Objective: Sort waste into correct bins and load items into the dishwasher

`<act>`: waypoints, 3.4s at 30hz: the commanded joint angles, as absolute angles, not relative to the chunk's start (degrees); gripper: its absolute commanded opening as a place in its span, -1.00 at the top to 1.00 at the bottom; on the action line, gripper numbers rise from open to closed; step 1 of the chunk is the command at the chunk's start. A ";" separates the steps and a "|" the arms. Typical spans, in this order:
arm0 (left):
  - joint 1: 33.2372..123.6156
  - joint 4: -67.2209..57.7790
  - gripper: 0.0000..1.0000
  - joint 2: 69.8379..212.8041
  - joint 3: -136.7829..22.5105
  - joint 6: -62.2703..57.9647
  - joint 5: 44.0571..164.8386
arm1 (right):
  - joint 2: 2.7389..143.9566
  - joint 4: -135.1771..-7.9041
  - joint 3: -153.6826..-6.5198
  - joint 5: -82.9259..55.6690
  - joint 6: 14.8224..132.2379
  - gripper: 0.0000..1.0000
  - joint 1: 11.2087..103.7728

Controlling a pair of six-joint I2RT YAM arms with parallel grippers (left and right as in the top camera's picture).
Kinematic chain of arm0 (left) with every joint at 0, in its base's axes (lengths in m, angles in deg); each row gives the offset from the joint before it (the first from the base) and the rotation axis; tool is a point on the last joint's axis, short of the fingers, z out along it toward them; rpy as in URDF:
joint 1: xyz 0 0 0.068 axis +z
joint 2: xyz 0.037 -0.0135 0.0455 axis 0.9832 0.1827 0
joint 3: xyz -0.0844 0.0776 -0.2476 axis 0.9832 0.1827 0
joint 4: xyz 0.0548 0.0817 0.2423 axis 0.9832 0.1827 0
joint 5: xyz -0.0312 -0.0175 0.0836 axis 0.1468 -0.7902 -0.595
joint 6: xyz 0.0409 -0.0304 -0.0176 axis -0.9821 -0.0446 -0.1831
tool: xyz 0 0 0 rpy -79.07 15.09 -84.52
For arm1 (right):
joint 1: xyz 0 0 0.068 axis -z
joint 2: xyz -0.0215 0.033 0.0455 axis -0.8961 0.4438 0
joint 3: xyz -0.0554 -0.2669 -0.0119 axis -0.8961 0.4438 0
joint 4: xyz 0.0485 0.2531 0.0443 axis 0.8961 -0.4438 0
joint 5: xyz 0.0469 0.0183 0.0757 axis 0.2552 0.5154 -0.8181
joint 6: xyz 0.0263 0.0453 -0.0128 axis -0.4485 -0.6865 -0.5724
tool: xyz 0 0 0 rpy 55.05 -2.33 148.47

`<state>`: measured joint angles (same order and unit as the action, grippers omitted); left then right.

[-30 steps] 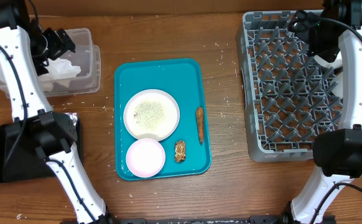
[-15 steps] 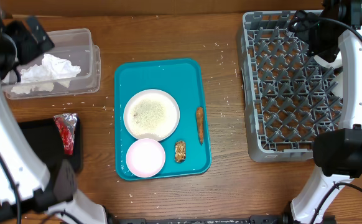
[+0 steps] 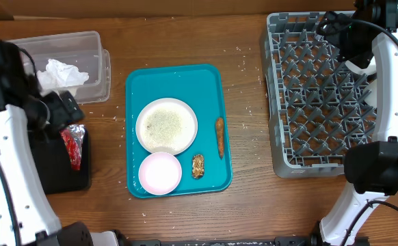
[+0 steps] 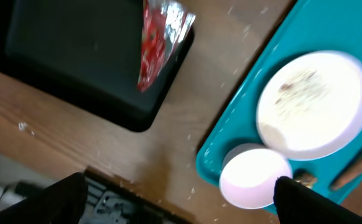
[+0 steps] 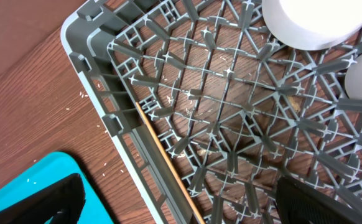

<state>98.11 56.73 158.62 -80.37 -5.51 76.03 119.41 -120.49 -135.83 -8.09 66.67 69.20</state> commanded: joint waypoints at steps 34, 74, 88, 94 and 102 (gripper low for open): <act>100.91 10.74 -0.49 168.85 -44.22 0.00 65.00 | 117.60 -120.31 -137.11 -7.56 66.40 -1.00 69.15; 100.88 28.23 0.92 167.45 -72.26 -0.02 63.23 | 117.60 -120.31 -137.11 -7.56 66.40 -1.00 69.17; 100.82 -2.09 0.92 173.86 -78.49 7.10 66.57 | 117.60 -120.31 -137.11 -7.56 66.40 -1.00 69.15; 100.82 -6.96 0.76 181.16 -78.49 6.93 66.92 | 117.60 -120.31 -137.11 -7.58 66.40 -1.00 69.17; 100.82 -9.41 -0.57 182.77 -78.88 6.36 71.68 | 117.60 -120.31 -137.11 -7.56 66.40 -1.00 69.15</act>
<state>100.27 -8.69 184.26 -77.81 6.49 68.82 119.41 -120.47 -135.83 -8.11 66.62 69.20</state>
